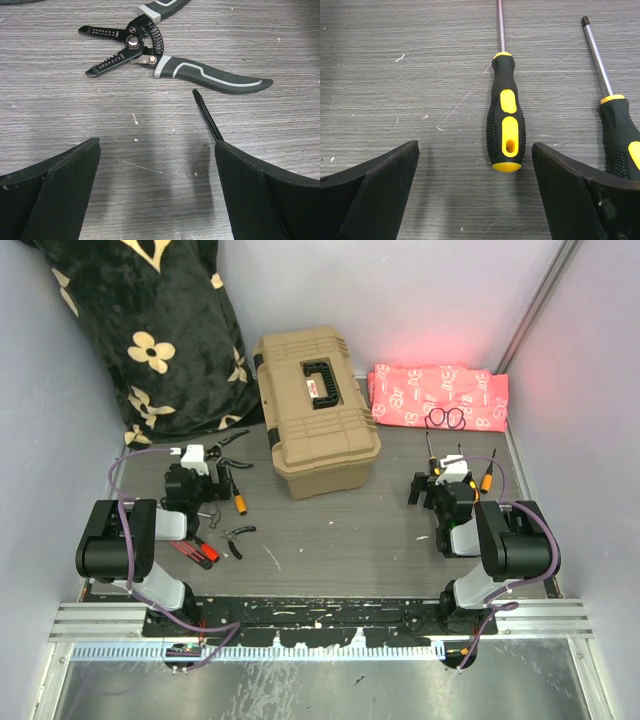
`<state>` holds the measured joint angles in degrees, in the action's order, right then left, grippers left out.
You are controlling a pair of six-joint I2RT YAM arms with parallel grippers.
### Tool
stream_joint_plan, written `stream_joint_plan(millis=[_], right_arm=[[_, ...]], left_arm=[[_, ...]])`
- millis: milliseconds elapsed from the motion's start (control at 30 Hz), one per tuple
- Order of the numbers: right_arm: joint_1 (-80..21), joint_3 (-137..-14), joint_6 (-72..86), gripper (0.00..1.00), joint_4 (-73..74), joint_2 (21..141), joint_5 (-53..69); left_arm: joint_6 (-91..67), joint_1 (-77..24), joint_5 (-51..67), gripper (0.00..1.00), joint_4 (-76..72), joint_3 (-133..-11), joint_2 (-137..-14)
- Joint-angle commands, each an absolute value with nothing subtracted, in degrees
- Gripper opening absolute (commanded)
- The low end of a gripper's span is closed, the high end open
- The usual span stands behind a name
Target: Pack the tool kit
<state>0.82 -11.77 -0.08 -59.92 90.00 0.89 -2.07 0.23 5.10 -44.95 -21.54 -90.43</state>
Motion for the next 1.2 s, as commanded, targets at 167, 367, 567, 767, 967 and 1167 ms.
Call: stream_joint_plan(millis=[167, 367, 567, 767, 967, 1167], right_arm=[[0.8, -12.8, 0.3, 1.00, -65.5, 88.7, -0.1], [0.8, -13.3, 0.5, 1.00, -64.3, 86.0, -0.3], [0.8, -23.7, -1.0, 1.00, -36.6, 67.1, -2.2], [1.3, -46.1, 5.2, 0.99, -8.2, 62.9, -2.3], [1.3, -75.9, 15.6, 0.91, 13.5, 81.5, 14.8], [-0.5, -87.1, 19.4, 0.87, 8.6, 93.0, 25.9]], left_arm=[[-1.2, -0.3, 3.5, 0.98, -47.3, -22.0, -88.4], [-1.3, -0.3, 3.2, 0.98, -39.5, -26.0, -84.6], [-2.3, -0.3, 9.3, 0.98, -16.2, -34.5, -65.5], [-12.6, -0.4, 23.5, 0.98, 6.7, -54.0, -62.6], [-26.4, -3.0, 32.7, 0.98, 8.3, -67.0, -73.2], [-30.8, -8.2, 31.6, 0.98, 4.9, -74.1, -85.3]])
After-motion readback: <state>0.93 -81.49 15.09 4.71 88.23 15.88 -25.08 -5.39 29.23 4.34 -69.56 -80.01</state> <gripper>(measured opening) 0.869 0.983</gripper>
